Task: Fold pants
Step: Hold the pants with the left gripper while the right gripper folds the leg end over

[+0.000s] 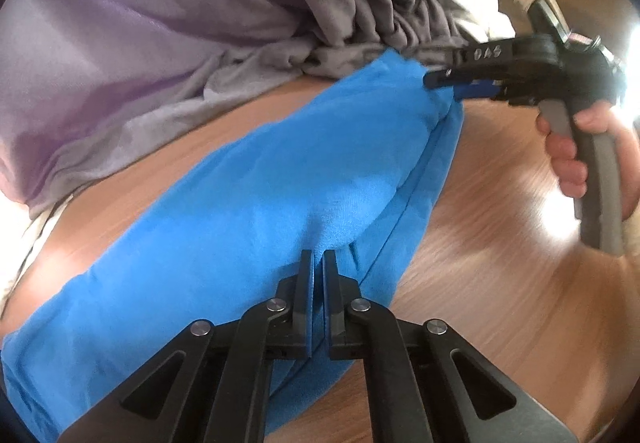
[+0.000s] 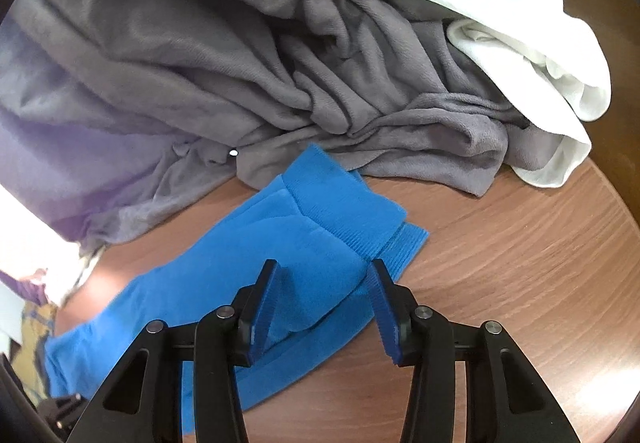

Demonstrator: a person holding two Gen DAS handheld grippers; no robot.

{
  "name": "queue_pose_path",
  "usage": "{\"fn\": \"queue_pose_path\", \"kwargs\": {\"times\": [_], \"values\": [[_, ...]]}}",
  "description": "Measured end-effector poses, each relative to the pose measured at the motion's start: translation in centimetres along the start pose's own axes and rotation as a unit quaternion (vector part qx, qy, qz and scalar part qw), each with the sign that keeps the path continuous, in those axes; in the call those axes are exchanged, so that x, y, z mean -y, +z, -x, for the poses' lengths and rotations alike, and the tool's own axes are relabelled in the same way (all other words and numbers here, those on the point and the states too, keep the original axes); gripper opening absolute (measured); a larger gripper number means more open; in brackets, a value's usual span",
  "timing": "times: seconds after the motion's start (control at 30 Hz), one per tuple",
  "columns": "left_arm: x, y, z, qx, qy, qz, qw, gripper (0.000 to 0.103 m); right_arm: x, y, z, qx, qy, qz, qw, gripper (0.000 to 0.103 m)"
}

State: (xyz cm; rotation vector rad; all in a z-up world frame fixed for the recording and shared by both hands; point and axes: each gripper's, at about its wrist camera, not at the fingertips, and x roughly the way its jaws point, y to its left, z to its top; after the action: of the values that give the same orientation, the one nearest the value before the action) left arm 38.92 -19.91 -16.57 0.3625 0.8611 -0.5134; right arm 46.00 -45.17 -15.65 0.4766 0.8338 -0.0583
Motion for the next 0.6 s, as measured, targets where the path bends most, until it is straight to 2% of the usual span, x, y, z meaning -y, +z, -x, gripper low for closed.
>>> {"fn": "queue_pose_path", "kwargs": {"times": [0.13, 0.2, 0.33, 0.5, 0.6], "values": [[-0.1, 0.4, 1.1, 0.011, 0.0, -0.001, 0.9999, 0.005, 0.0, 0.3, -0.5, -0.004, -0.004, -0.015, 1.0, 0.045], [-0.2, 0.4, 0.9, 0.005, -0.004, -0.001, 1.0, 0.005, -0.2, 0.2, -0.9, -0.004, -0.024, -0.006, 1.0, 0.013], [0.0, 0.3, 1.1, 0.001, -0.006, -0.007, 1.0, 0.005, 0.4, 0.2, -1.1, 0.001, -0.019, -0.015, 1.0, 0.009], [-0.3, 0.9, 3.3, 0.009, -0.025, 0.004, 0.9997, 0.005, -0.4, 0.5, 1.8, 0.044, -0.015, 0.006, 0.999, 0.007], [-0.1, 1.1, 3.8, -0.005, -0.04, 0.008, 0.9992, 0.005, -1.1, 0.8, 3.4, 0.063, -0.027, 0.027, 0.997, 0.006]]}}
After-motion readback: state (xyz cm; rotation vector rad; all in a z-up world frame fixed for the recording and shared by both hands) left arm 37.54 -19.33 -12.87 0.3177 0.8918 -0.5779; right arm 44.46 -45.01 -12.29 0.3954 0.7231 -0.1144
